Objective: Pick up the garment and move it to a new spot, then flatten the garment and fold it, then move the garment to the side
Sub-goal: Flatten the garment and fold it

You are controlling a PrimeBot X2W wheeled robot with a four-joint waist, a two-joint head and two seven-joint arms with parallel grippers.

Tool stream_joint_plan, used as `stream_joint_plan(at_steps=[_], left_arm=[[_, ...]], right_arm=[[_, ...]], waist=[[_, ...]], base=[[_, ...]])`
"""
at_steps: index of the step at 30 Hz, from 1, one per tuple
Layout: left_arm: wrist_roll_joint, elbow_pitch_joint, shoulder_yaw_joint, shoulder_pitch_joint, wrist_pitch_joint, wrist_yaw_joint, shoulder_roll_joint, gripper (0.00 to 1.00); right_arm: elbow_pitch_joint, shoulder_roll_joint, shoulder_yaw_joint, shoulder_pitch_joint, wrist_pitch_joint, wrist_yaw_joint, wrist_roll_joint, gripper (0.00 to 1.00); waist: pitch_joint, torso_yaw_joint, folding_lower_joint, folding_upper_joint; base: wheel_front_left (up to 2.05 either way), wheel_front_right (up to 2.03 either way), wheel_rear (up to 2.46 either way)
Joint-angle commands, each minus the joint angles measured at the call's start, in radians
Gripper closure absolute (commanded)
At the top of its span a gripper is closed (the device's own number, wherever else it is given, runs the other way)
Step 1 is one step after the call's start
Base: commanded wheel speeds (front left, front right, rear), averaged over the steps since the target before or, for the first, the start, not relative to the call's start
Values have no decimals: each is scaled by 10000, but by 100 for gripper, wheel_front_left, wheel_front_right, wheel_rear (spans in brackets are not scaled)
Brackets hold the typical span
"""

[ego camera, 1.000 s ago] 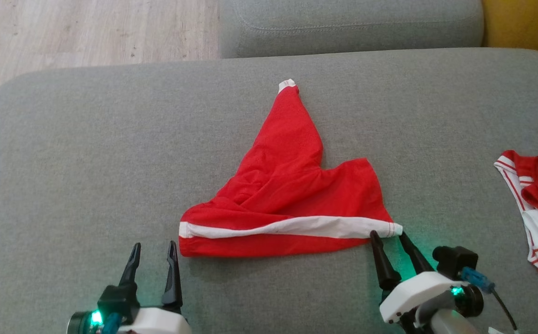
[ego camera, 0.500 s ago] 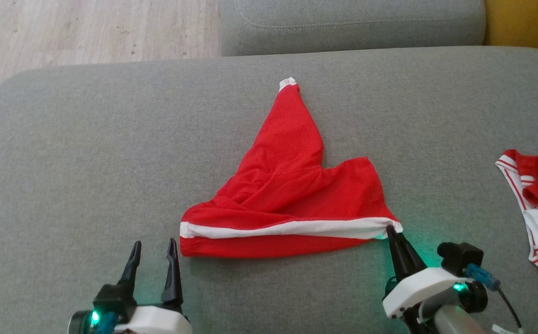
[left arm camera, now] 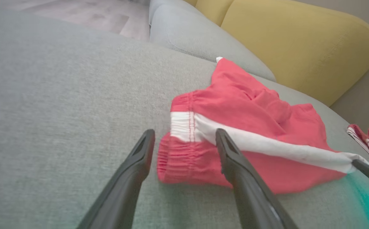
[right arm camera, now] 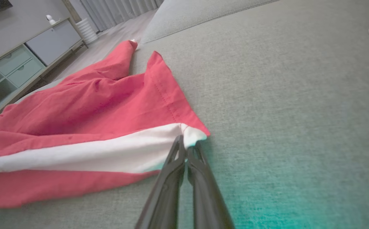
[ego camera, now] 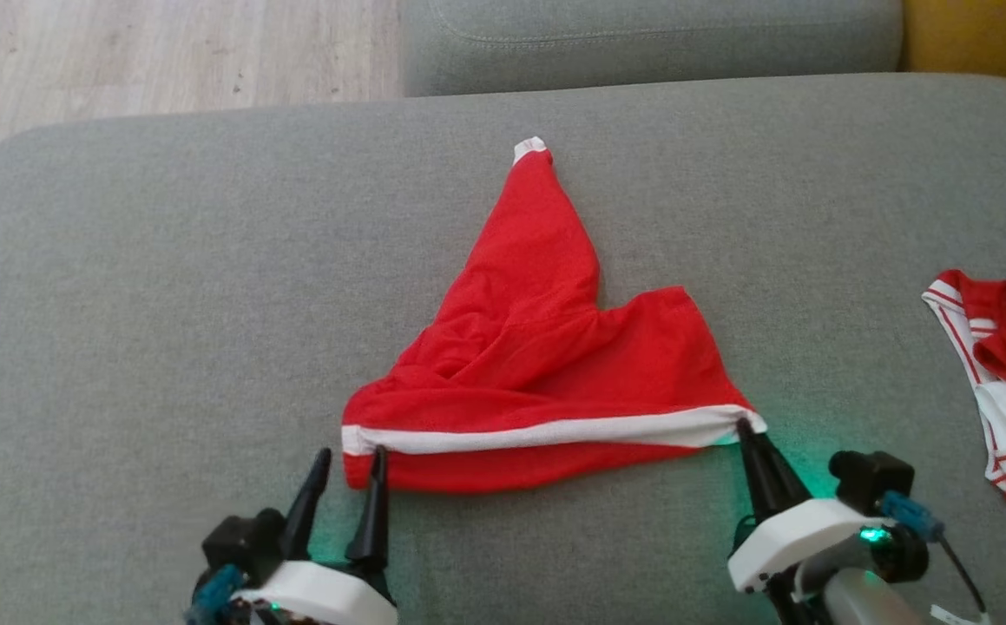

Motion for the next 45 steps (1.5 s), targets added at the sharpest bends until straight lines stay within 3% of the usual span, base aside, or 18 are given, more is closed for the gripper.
stream_joint_plan(at_steps=[1,11,20,21,22,23,25,31,38,45], left_arm=[[-218,13,97,-465,-95,-44,-1,0],[-1535,454,-1256,-1088,-95,-65,195,0],[-1952,10,-1580,-1158,-95,-66,403,0],[-1950,-65,-1656,-1153,-95,-66,429,12],[-1959,-144,-1710,-1146,-95,-66,453,51],[-1979,-220,-1721,-1136,-95,-66,470,62],[-1921,-359,-1724,-1130,-95,-66,518,100],[-1744,-882,-1712,-1060,-95,-66,573,100],[-1976,-1925,-2228,-1068,-95,-66,941,100],[-3264,-3207,-3645,-2681,-95,-67,2655,100]], right_arm=[[-197,-26,36,-234,-65,-7,-122,100],[-190,-26,-462,-312,-65,-7,-447,100],[-148,-26,-587,-325,-65,-7,-506,100],[-139,-26,-597,-333,-65,-7,-509,100],[-130,-26,-603,-343,-65,-7,-513,100],[-126,-26,-606,-352,-65,-7,-519,100],[-116,-26,-605,-362,-65,-7,-515,100],[-165,-26,-694,-367,-65,-7,-437,100],[-1145,-26,-820,-508,-65,-7,161,100],[-3139,-70,-1166,-1631,-65,-7,473,100]], waist=[[42,-34,0,0],[272,-119,0,0],[356,-98,0,0],[373,-94,0,0],[392,-87,0,0],[407,-80,0,0],[430,-74,0,0],[322,-48,0,0],[-226,-24,0,0],[-986,-209,0,0]], base=[[0,0,0],[0,0,0],[0,0,0],[0,0,0],[0,0,0],[0,0,0],[0,0,0],[0,0,0],[0,0,0],[0,0,0]])
